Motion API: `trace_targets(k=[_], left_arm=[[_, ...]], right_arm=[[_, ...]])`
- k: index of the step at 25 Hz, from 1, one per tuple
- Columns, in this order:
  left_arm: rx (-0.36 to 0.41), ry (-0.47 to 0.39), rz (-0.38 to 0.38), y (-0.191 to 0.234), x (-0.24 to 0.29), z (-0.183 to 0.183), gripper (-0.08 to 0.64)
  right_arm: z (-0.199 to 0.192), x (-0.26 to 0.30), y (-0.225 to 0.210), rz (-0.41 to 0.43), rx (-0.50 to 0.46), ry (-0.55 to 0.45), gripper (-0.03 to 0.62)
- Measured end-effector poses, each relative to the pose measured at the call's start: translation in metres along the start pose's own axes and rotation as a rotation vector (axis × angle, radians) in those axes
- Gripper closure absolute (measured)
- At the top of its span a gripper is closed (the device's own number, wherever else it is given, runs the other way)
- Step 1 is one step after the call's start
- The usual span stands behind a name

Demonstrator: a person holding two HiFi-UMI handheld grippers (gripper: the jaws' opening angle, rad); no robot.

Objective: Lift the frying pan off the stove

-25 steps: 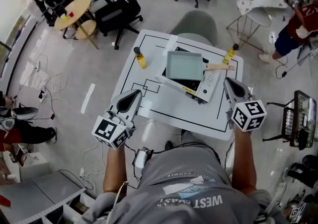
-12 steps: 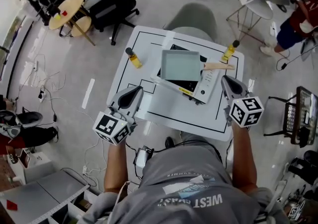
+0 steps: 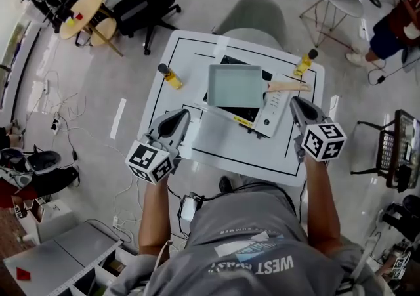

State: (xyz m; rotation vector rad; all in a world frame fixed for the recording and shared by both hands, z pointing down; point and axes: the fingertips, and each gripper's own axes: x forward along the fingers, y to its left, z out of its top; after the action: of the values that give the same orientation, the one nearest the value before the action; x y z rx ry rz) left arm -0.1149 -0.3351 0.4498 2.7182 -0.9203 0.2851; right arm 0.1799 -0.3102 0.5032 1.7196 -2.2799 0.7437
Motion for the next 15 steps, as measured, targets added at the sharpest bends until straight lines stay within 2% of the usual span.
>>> trace_targets(k=[6,15], left_arm=[[-0.029,0.042,-0.006,0.011,0.024,-0.016,0.561],[-0.094,0.096,-0.020,0.027,0.060,-0.041,0.560]], right_arm=[[-0.013,0.016,-0.018,0.002,0.086,0.010,0.574],[-0.038,0.040,-0.042,0.022,0.271,0.016,0.563]])
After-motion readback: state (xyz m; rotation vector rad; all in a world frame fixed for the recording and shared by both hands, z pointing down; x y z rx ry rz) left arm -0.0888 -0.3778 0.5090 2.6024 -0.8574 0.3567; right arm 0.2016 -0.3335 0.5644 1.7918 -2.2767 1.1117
